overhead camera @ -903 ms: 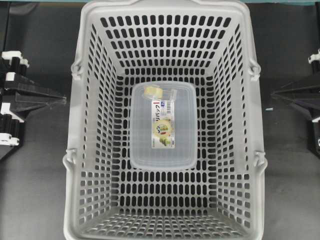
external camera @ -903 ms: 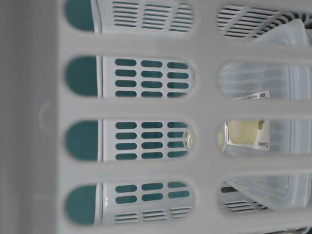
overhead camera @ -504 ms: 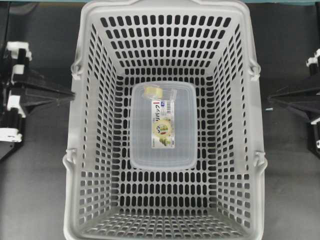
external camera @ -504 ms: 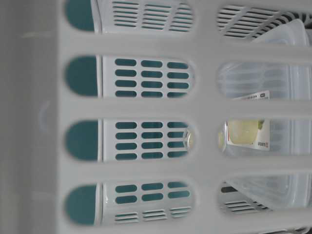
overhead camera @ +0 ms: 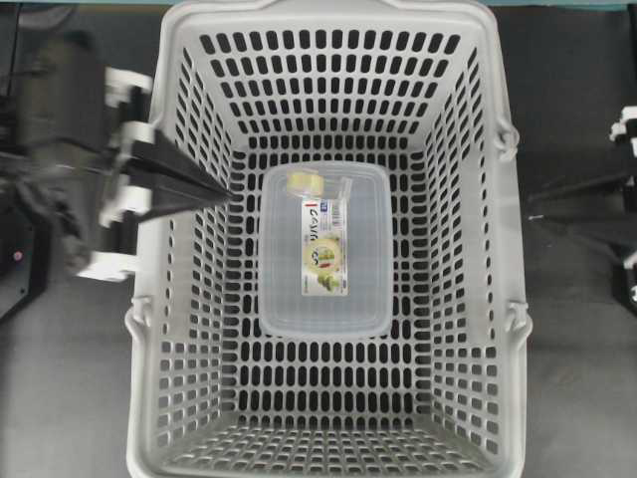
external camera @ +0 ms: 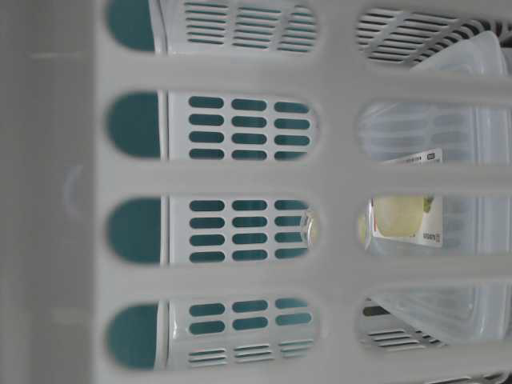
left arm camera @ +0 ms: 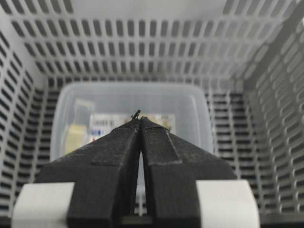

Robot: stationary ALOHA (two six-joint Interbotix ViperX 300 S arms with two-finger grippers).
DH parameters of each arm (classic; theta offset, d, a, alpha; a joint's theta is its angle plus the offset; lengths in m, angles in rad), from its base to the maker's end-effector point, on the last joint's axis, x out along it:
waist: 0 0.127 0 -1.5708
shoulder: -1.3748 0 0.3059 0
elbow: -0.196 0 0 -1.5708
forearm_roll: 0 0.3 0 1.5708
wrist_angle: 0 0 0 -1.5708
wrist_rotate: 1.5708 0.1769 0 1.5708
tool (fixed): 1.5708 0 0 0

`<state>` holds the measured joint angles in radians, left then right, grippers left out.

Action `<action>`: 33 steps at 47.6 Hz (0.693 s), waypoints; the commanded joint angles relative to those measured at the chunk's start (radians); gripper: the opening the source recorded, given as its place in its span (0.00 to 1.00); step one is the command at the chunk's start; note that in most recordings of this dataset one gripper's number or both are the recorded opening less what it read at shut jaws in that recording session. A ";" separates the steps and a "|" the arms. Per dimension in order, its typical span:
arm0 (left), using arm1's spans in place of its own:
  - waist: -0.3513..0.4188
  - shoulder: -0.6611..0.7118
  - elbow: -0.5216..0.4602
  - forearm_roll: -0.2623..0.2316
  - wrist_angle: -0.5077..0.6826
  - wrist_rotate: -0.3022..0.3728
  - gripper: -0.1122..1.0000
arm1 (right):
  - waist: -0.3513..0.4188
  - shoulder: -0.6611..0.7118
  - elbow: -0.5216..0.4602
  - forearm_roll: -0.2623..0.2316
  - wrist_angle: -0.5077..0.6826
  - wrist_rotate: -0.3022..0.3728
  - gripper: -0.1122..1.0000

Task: Pick up the cellophane tape from the shopping basket with the left arm.
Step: 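Move the left gripper from the side into the basket, then lower the open left gripper over the clear tape roll on the container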

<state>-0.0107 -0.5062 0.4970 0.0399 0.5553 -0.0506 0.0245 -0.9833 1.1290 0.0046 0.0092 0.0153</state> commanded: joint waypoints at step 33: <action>-0.006 0.497 -0.397 0.005 0.365 0.015 0.92 | 0.003 -0.008 -0.031 0.003 -0.006 0.002 0.82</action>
<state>-0.0138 -0.0383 0.1595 0.0414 0.8897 -0.0368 0.0261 -0.9986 1.1244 0.0046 0.0092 0.0169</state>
